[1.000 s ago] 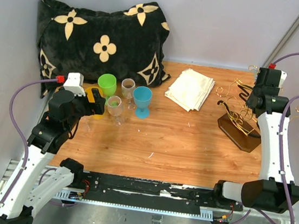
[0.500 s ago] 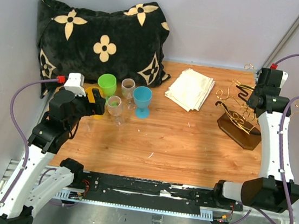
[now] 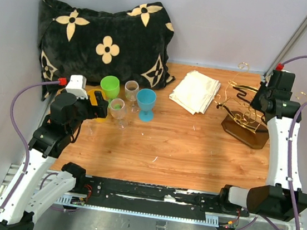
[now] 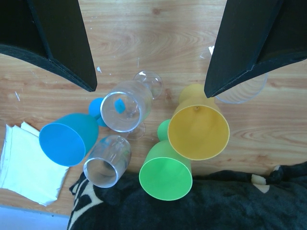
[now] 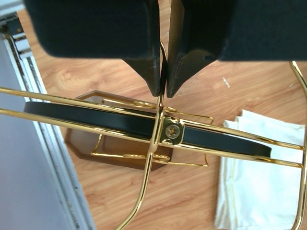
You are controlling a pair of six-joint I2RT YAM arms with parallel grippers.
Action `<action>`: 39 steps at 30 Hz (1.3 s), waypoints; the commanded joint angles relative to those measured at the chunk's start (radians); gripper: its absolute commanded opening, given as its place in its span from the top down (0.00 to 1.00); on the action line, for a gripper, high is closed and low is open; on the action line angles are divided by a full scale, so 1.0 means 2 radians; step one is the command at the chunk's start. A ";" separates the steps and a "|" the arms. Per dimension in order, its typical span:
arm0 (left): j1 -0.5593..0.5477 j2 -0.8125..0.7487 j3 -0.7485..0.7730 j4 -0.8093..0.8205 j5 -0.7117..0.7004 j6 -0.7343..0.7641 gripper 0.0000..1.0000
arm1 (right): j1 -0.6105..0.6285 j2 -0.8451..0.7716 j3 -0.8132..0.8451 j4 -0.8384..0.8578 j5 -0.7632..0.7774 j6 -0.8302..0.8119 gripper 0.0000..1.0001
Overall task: Place the wine glass upside down on the wine glass rack
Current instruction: Move the wine rack to the center of the board.
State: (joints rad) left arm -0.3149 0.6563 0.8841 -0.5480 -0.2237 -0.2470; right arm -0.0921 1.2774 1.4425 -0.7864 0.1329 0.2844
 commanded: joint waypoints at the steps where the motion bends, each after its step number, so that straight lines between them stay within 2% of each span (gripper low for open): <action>1: 0.005 -0.006 -0.004 0.010 -0.002 0.005 0.01 | 0.028 0.010 0.009 -0.020 -0.117 -0.003 0.99; 12: 0.005 -0.005 -0.005 0.011 0.000 0.005 0.01 | 0.046 0.009 0.016 -0.017 -0.116 0.004 0.99; 17: 0.005 -0.006 -0.005 0.010 -0.001 0.005 0.01 | 0.046 0.019 0.027 -0.010 -0.181 0.012 0.99; 22: 0.005 -0.008 -0.006 0.011 -0.002 0.005 0.01 | 0.047 0.017 0.017 0.005 -0.213 0.038 0.99; 28: 0.005 -0.007 -0.005 0.010 0.000 0.005 0.01 | 0.067 0.023 -0.006 0.031 -0.213 0.070 0.99; 39: 0.006 -0.008 -0.006 0.011 -0.002 0.005 0.01 | 0.150 0.053 -0.028 0.089 -0.163 0.137 0.99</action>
State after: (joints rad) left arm -0.3149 0.6502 0.8841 -0.5480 -0.2241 -0.2470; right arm 0.1349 1.3472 1.4296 -0.6598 -0.1925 0.4706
